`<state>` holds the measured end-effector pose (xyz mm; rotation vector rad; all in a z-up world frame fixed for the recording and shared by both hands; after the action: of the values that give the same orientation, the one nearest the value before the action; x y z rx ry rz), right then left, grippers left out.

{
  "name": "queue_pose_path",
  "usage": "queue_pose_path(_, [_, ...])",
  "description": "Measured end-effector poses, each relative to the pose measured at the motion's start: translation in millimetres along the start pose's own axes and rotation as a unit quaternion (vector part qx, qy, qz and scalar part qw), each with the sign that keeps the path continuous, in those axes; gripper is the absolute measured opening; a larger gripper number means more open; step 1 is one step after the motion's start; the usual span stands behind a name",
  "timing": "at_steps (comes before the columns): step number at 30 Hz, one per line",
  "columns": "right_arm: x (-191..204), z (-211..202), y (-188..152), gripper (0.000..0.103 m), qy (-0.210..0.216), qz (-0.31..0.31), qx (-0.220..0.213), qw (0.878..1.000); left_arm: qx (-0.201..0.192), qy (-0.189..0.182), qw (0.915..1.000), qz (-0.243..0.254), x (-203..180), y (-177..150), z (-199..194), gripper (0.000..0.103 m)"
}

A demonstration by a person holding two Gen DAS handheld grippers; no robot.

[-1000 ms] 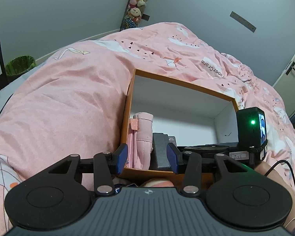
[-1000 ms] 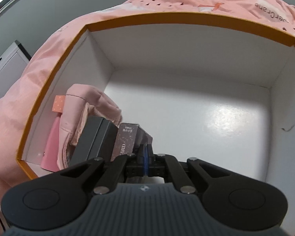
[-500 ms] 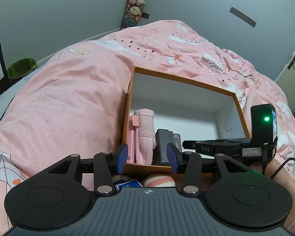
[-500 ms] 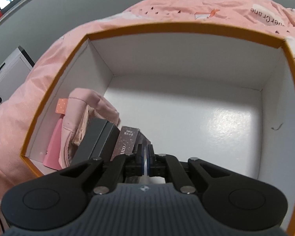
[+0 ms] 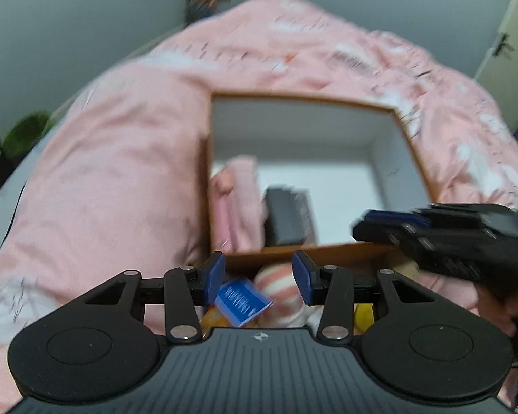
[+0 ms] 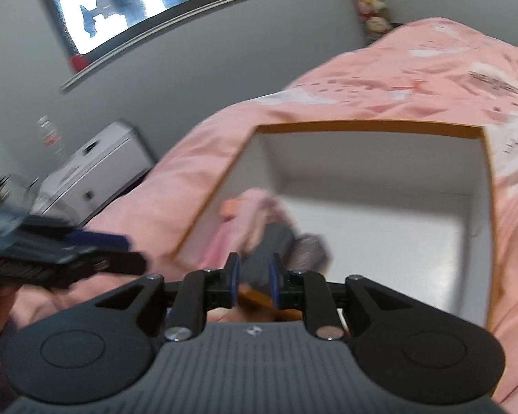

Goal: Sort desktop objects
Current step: 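Grasp the blue Ocean Park plush with the left tool while the right tool grasps the white striped plush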

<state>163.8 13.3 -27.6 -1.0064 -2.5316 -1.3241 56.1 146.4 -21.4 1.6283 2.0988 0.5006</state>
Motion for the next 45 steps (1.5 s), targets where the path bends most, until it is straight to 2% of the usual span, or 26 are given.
queue_pose_path(1, [9.2,-1.1,-5.7,0.034,0.01,-0.017,0.006,1.0,0.011,0.005,0.9999,-0.005,3.4,-4.4,2.0,0.05])
queue_pose_path(2, [16.9,-2.4,-12.3,0.038,0.02,-0.033,0.014,0.999,0.021,0.007,0.9997,-0.007,6.2,-8.7,4.1,0.05])
queue_pose_path(6, [32.4,17.2,-31.7,0.039,0.01,-0.07,0.049,0.996,0.054,0.006,0.9984,-0.016,11.3,-29.9,13.9,0.051])
queue_pose_path(10, [29.7,44.8,-41.4,0.042,-0.01,-0.049,0.073,0.996,0.079,0.014,0.9963,-0.031,21.1,-43.8,25.5,0.052])
queue_pose_path(13, [29.4,57.9,-45.7,0.046,-0.001,-0.02,0.087,0.996,0.086,0.013,0.9956,-0.035,27.0,-48.9,29.5,0.052])
queue_pose_path(14, [29.2,59.7,-46.7,0.048,0.003,-0.01,0.091,0.996,0.088,0.008,0.9954,-0.037,27.5,-50.9,30.8,0.052])
queue_pose_path(15, [28.8,63.3,-47.7,0.056,0.003,0.0,0.093,0.996,0.091,0.003,0.9951,-0.038,27.9,-53.0,32.6,0.052])
queue_pose_path(16, [27.5,66.9,-48.2,0.059,0.0,0.007,0.093,0.996,0.093,-0.001,0.995,-0.038,27.7,-54.8,33.9,0.053])
queue_pose_path(20, [19.9,76.9,-55.8,0.058,0.0,0.035,0.105,0.994,0.097,-0.012,0.9947,-0.032,25.4,-60.1,38.2,0.056])
queue_pose_path(22, [16.8,74.4,-57.7,0.053,0.006,0.043,0.104,0.994,0.098,-0.018,0.9944,-0.034,24.5,-61.0,40.0,0.057])
queue_pose_path(33, [-3.0,24.4,-68.8,0.043,0.018,0.069,0.102,0.992,0.097,-0.021,0.9951,-0.006,13.7,-62.4,41.7,0.057])
queue_pose_path(39, [-14.9,0.2,-97.3,0.04,0.007,0.076,0.138,0.988,0.105,-0.032,0.9939,-0.016,14.9,-64.5,47.9,0.058])
queue_pose_path(42, [-14.9,0.4,-113.8,0.04,-0.003,0.073,0.167,0.983,0.107,-0.031,0.9937,-0.007,10.4,-65.8,51.4,0.058])
queue_pose_path(43, [-14.6,1.9,-118.7,0.036,-0.008,0.069,0.178,0.981,0.108,-0.03,0.9937,-0.005,8.8,-66.1,52.7,0.058])
queue_pose_path(45, [-14.1,5.3,-126.6,0.035,-0.026,0.06,0.194,0.979,0.109,-0.025,0.9937,0.001,6.5,-66.6,54.0,0.058])
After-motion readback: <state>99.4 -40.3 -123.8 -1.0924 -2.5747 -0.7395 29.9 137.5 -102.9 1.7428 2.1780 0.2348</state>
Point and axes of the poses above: each gripper's, at about its wrist camera, not at the fingertips, and z roughly the way its jaws point, x to its left, y to its top, the point moved 8 cm from there along z, roughly the way its jaws point, and after that the axes turned 3 degrees about z, right-handed, at the moved point
